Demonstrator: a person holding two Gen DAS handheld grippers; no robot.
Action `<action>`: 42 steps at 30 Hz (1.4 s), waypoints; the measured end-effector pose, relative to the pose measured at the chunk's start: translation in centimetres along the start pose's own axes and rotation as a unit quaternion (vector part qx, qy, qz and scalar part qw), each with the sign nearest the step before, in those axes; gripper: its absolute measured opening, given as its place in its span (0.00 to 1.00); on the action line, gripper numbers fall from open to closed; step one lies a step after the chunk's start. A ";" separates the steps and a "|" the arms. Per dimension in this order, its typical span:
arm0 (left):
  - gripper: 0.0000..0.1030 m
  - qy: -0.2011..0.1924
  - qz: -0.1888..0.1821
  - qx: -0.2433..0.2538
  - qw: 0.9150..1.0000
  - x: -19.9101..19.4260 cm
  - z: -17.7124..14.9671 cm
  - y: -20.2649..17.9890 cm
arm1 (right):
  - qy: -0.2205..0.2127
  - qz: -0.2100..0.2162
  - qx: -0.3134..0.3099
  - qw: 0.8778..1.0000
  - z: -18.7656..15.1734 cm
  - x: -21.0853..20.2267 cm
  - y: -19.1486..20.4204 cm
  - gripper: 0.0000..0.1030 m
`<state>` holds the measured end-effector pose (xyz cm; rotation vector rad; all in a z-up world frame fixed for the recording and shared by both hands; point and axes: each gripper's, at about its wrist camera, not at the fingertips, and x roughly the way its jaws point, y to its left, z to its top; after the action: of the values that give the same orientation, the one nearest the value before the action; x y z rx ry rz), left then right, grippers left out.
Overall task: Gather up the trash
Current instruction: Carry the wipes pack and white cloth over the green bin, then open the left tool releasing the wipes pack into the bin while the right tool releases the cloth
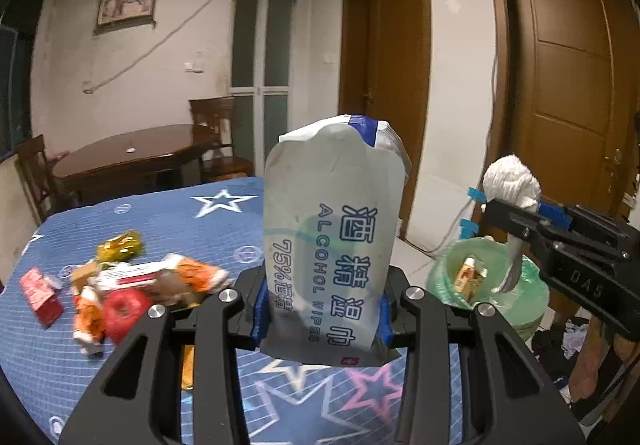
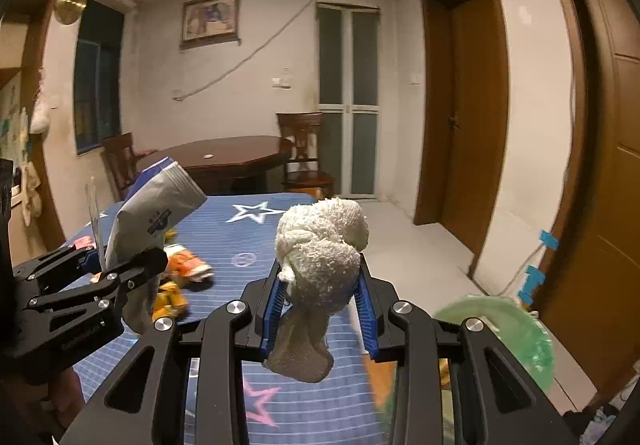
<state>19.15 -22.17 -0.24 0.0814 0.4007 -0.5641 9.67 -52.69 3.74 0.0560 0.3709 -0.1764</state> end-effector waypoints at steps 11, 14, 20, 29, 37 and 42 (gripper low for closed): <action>0.37 0.044 -0.077 0.037 0.995 6.5 1.6 -7.2 | 0.047 -0.071 0.042 0.996 -0.9 0.9 -14.2 0.33; 0.37 0.058 -0.100 0.048 0.992 8.3 1.7 -9.5 | 0.069 -0.082 0.060 0.992 -1.9 1.8 -18.1 0.33; 0.37 0.107 -0.146 0.069 0.981 12.5 1.3 -13.7 | 0.119 -0.092 0.096 0.984 -4.3 4.3 -24.8 0.33; 0.37 0.210 -0.184 0.074 0.957 18.8 -0.2 -17.6 | 0.201 -0.082 0.140 0.966 -7.5 10.4 -30.4 0.33; 0.37 0.246 -0.188 0.078 0.948 21.6 -0.7 -19.0 | 0.231 -0.082 0.154 0.957 -9.8 13.9 -31.0 0.33; 0.37 0.255 -0.188 0.076 0.946 22.1 -1.0 -19.4 | 0.239 -0.086 0.151 0.955 -10.4 14.3 -29.1 0.33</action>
<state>25.49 -49.49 -9.15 0.3080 0.8875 -0.9558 13.76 -82.66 -11.80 0.3743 0.8322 -0.3944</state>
